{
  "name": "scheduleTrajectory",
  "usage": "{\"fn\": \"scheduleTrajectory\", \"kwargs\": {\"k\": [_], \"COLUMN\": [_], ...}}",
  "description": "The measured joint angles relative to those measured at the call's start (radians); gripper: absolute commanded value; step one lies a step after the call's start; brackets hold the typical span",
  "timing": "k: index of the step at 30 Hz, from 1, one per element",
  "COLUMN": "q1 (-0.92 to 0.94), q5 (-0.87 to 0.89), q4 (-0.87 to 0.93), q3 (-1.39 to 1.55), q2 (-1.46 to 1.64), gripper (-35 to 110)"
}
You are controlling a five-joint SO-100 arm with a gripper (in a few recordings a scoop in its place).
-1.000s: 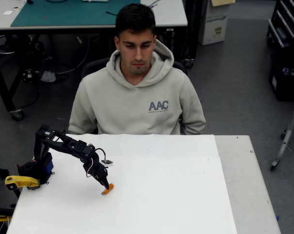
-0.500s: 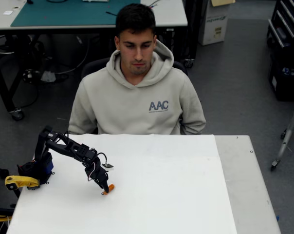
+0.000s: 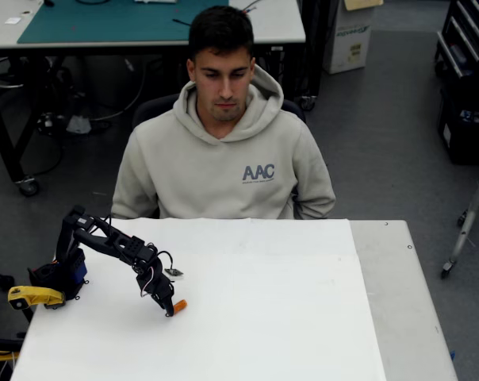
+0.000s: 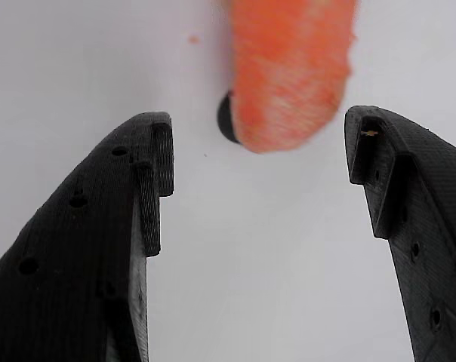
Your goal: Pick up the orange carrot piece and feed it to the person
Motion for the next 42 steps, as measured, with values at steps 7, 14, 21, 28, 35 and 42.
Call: {"fn": "scheduleTrajectory", "kwargs": {"k": [7, 14, 21, 28, 35, 42], "q1": [-0.006, -0.006, -0.006, -0.017, -0.023, -0.018], "q5": [0.000, 0.011, 0.012, 0.012, 0.000, 0.000], "q4": [0.000, 0.000, 0.000, 0.000, 0.000, -0.002], "q3": [-0.009, -0.009, -0.032, -0.140, -0.150, -0.155], "q2": [-0.008, -0.008, -0.009, -0.034, -0.071, -0.126], "gripper": [18, 18, 18, 17, 7, 5]}}
